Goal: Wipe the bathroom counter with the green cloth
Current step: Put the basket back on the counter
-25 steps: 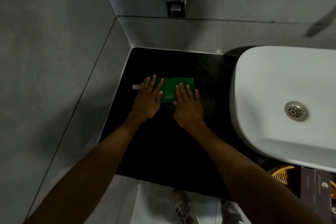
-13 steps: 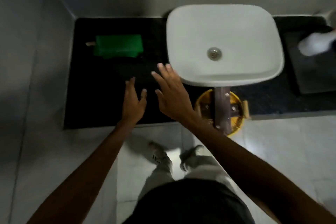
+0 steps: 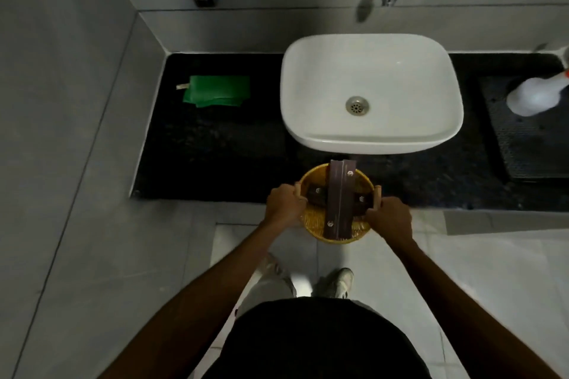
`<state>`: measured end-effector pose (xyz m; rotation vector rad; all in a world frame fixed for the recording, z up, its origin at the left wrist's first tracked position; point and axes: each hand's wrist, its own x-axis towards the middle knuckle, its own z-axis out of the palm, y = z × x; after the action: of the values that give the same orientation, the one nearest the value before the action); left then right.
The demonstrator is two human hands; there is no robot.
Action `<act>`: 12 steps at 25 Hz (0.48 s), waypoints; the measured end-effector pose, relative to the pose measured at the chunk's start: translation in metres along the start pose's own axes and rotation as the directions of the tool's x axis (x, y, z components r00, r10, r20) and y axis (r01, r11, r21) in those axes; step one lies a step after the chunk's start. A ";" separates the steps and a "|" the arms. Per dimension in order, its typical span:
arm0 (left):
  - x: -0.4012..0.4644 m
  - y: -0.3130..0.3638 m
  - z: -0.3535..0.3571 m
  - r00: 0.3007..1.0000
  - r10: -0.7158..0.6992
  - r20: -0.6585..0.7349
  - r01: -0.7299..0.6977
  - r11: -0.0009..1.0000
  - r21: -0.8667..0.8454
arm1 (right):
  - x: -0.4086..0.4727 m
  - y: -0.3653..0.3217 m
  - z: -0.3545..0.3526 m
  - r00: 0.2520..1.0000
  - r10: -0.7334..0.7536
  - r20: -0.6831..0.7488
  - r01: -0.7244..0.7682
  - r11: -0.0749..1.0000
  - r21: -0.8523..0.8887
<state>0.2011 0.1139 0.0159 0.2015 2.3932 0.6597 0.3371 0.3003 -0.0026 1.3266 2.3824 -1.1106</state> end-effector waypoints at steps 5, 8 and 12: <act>-0.013 -0.078 -0.069 0.996 -0.090 -0.004 0.089 0.995 -0.033 | -0.022 -0.056 0.038 0.967 -0.179 0.181 0.167 0.983 0.080; 0.019 -0.101 -0.116 0.968 -0.212 -0.135 0.181 0.960 -0.213 | -0.003 -0.121 0.066 0.949 -0.250 0.190 0.244 0.968 0.055; 0.102 -0.126 -0.183 0.961 -0.194 -0.197 0.132 0.948 -0.289 | 0.038 -0.219 0.105 0.963 -0.227 0.145 0.224 0.974 0.031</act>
<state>0.0100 -0.0386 0.0188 -0.1992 2.4600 0.9662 0.1217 0.1829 0.0186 0.9563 2.4636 -1.2396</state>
